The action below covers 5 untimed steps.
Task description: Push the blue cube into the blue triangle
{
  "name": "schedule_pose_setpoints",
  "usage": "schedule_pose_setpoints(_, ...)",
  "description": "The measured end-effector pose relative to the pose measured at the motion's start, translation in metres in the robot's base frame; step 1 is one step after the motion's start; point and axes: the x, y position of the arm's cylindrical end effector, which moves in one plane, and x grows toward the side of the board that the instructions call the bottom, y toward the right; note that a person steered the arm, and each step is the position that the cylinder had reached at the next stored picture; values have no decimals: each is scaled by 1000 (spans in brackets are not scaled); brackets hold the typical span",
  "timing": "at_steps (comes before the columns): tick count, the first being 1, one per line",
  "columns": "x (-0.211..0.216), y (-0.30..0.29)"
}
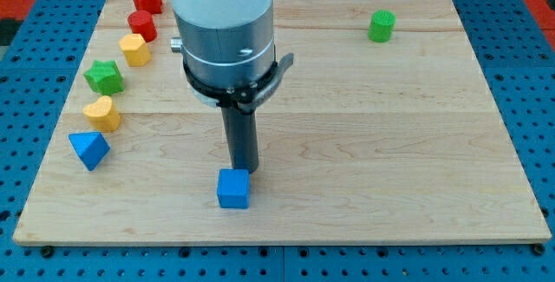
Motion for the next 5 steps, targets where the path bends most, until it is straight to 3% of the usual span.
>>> schedule_pose_setpoints(1, 0, 46)
schedule_pose_setpoints(2, 34, 55)
schedule_pose_setpoints(5, 40, 16)
